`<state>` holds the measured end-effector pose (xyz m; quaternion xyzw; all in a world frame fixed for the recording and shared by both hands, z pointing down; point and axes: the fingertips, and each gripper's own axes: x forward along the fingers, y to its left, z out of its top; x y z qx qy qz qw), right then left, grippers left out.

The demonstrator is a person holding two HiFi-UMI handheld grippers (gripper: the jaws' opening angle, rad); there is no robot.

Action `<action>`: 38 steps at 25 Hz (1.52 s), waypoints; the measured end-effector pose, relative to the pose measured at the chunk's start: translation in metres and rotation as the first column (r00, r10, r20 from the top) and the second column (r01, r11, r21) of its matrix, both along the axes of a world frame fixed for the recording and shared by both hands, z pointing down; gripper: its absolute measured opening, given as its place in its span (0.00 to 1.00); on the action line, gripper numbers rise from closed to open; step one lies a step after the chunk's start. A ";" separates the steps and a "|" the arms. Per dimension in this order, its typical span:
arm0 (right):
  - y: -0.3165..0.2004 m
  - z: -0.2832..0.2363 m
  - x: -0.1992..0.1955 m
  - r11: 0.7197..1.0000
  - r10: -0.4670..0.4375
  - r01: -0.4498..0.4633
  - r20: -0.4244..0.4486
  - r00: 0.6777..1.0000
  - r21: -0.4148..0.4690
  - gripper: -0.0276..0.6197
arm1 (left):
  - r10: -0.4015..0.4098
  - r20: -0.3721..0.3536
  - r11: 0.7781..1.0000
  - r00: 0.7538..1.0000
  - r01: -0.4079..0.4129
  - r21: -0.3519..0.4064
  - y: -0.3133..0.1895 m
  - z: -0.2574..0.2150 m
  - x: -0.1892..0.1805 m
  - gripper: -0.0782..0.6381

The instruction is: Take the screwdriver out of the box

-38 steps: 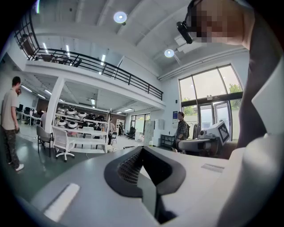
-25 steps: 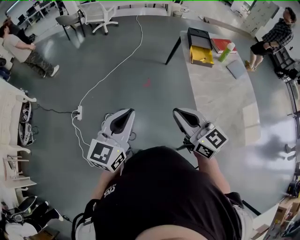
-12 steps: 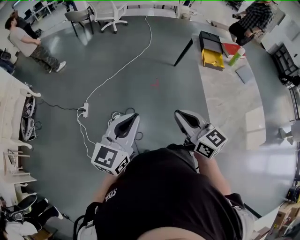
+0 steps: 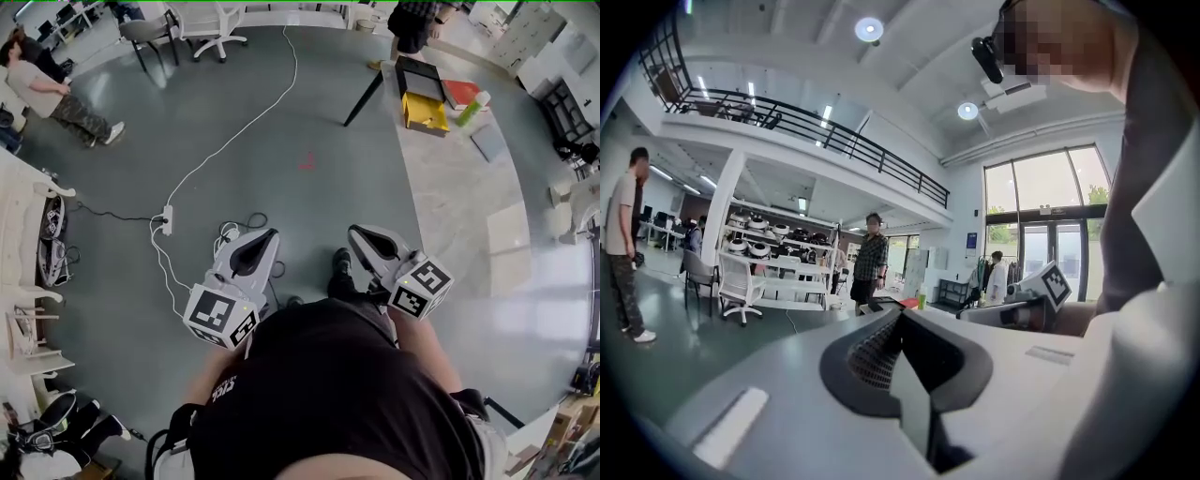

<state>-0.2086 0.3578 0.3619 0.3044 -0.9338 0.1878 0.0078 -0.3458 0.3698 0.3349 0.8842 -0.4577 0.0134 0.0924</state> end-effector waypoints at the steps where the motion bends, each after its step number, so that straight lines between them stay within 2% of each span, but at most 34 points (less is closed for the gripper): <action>1: -0.005 0.002 0.002 1.000 0.002 -0.002 0.003 1.000 -0.007 0.06 | 0.002 0.002 1.000 1.000 -0.002 -0.002 -0.006 0.001 0.002 0.11; 6: -0.038 0.013 0.016 0.999 0.006 -0.005 0.018 1.000 -0.042 0.06 | 0.004 0.015 1.000 1.000 -0.004 -0.019 -0.041 0.004 0.015 0.11; 15: -0.132 0.011 0.049 0.998 -0.033 0.035 0.036 0.999 -0.043 0.06 | 0.002 0.047 1.000 0.999 -0.001 -0.012 -0.131 -0.004 0.060 0.11; 22: -0.199 0.010 0.105 0.999 -0.015 0.018 0.054 0.998 -0.046 0.06 | 0.020 0.049 1.000 0.999 -0.019 -0.023 -0.203 -0.005 0.114 0.11; 29: -0.236 0.021 0.157 0.998 0.017 -0.013 0.051 0.999 -0.069 0.06 | 0.075 0.051 0.996 0.996 -0.072 -0.048 -0.243 -0.002 0.170 0.11; 35: -0.265 0.028 0.167 0.995 0.055 -0.048 0.070 0.996 -0.091 0.06 | 0.091 0.048 0.994 0.995 -0.087 -0.063 -0.291 0.001 0.172 0.11; 38: -0.290 0.030 0.169 0.991 0.103 -0.097 0.067 0.992 -0.091 0.06 | 0.112 0.046 0.992 0.993 -0.110 -0.055 -0.324 0.002 0.166 0.11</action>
